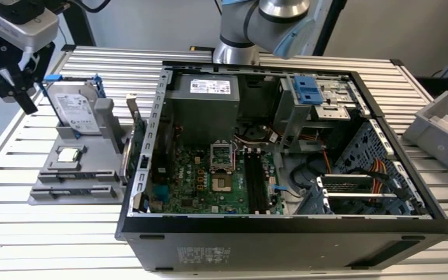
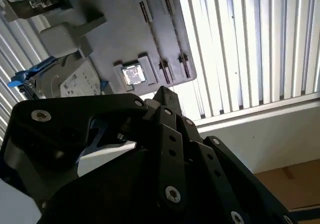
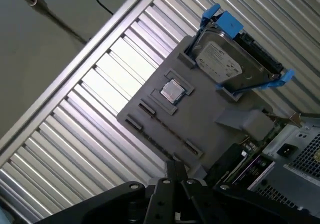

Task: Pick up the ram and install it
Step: 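Pick up the ram and move it above insertion slot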

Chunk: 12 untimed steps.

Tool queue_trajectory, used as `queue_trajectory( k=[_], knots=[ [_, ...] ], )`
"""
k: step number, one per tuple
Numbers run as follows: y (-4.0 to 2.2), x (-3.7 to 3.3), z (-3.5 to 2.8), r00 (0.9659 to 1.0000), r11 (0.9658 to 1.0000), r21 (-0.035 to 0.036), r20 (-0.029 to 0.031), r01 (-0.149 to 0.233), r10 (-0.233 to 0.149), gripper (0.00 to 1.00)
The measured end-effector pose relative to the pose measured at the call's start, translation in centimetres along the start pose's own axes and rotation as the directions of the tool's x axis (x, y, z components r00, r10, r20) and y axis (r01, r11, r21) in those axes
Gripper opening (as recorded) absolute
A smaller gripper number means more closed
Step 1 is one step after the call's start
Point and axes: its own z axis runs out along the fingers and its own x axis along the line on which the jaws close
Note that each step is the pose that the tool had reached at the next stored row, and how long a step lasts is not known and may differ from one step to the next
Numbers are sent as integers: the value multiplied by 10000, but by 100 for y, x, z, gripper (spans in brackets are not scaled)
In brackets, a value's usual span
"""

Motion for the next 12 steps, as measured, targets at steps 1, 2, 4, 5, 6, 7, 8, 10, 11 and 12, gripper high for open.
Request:
queue_trajectory(
  k=[1, 2, 4, 5, 6, 7, 8, 10, 11, 12],
  knots=[
    [0, 0, -2, 10000, 10000, -1, -5, 69, -69, 0],
    [0, 0, -2, 9999, 9999, -2, -8, 141, -141, 0],
    [0, 0, -2, 9993, 9993, -6, -19, 371, -371, 0],
    [0, 0, -2, 9989, 9989, -8, -25, 477, -478, 0],
    [0, 0, -3, 9982, 9982, -10, -31, 594, -594, 0],
    [0, 0, -2, 9974, 9974, -12, -35, 714, -715, 0],
    [0, 0, -3, 9964, 9964, -15, -43, 846, -846, 0],
    [0, 0, -2, 9938, 9938, -20, -55, 1108, -1108, 0],
    [0, 0, -2, 9924, 9924, -23, -60, 1228, -1228, 0],
    [0, 0, -2, 9908, 9909, -25, -66, 1349, -1349, 0]
  ],
)
